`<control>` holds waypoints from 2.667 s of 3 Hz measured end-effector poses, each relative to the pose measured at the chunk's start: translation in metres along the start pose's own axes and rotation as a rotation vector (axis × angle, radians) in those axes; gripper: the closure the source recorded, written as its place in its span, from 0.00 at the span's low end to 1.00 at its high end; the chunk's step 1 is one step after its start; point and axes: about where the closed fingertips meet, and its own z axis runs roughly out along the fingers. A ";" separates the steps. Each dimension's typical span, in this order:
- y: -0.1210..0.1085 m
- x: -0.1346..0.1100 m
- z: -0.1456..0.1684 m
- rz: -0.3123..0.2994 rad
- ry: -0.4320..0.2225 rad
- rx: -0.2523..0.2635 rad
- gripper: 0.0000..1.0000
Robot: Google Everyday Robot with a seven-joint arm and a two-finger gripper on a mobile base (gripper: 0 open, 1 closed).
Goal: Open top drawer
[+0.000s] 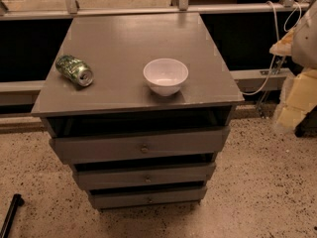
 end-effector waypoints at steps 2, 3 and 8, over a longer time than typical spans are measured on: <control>0.018 0.001 0.023 -0.021 -0.078 0.031 0.00; 0.042 0.000 0.052 -0.043 -0.213 0.045 0.00; 0.084 -0.041 0.146 -0.201 -0.490 -0.070 0.00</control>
Offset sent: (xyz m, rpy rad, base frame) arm -0.0175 0.0185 -0.0739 0.1812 -0.1958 0.0850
